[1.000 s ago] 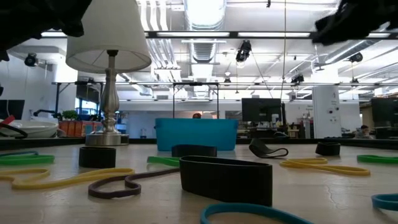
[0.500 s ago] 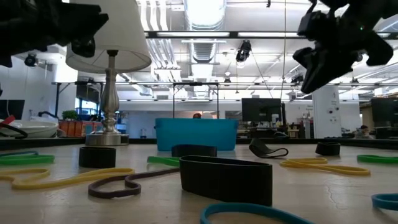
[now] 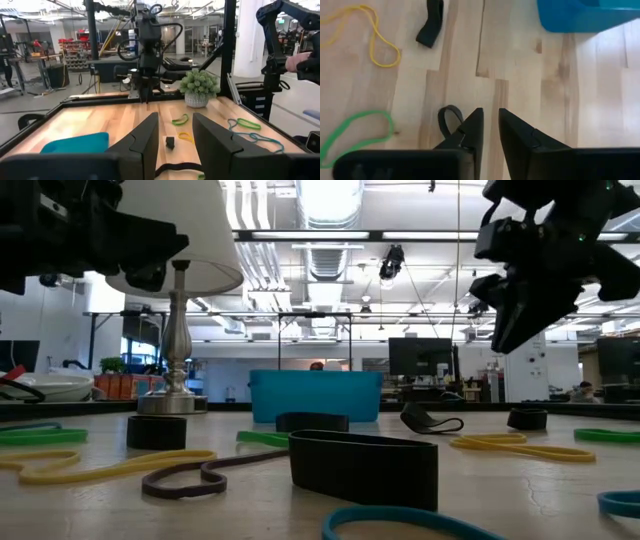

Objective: Pick and place rubber bands into bin
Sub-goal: Put the black rubber band into the blue bin

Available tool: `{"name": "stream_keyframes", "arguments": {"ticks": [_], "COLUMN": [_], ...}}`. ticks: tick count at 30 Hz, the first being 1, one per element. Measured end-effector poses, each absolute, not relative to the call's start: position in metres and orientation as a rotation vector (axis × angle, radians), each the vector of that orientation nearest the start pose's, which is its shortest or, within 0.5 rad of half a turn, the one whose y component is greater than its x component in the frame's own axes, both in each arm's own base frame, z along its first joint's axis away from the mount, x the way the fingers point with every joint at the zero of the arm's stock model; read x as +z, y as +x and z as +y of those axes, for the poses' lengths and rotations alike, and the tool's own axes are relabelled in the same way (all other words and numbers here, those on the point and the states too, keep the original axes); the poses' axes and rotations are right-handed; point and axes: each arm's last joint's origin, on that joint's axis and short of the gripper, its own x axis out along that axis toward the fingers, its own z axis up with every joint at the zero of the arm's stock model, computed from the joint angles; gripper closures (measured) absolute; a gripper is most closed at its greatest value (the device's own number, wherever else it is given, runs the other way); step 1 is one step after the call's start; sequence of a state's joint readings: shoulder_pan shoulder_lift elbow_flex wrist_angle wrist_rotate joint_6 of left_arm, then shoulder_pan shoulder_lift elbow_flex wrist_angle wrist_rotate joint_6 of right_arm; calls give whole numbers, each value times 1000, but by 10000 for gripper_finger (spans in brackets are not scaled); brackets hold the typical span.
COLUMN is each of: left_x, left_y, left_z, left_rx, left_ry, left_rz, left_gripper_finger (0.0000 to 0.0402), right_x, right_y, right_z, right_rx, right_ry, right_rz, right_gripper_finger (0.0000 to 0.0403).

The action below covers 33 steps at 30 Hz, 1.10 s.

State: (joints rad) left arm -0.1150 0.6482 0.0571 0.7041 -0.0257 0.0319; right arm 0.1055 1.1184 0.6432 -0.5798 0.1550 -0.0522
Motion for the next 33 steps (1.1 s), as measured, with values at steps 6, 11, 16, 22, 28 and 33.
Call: {"name": "stream_keyframes", "arguments": {"ticks": [6, 11, 16, 22, 28, 33], "left_x": [188, 187, 184, 182, 182, 182], "left_y": [142, 142, 144, 145, 146, 146], "left_z": [-16, -16, -16, -16, -16, -16], "left_rx": [-87, -87, -88, -88, -88, -88], "left_ry": [24, 24, 26, 27, 27, 27], "left_rz": [-116, -108, -84, -69, -69, -70], "left_gripper_finger": [297, 297, 297, 297, 297, 297], "right_x": [191, 188, 176, 156, 141, 139], "right_y": [199, 200, 202, 209, 212, 213], "right_z": [20, 26, 32, 35, 35, 35], "right_rx": [-15, 4, 6, -11, -24, -59], "right_ry": [-164, -169, -173, -171, -175, -190], "right_rz": [1081, 1096, 1148, 1248, 1320, 1329], "right_gripper_finger": [302, 285, 290, 304, 317, 328]}}
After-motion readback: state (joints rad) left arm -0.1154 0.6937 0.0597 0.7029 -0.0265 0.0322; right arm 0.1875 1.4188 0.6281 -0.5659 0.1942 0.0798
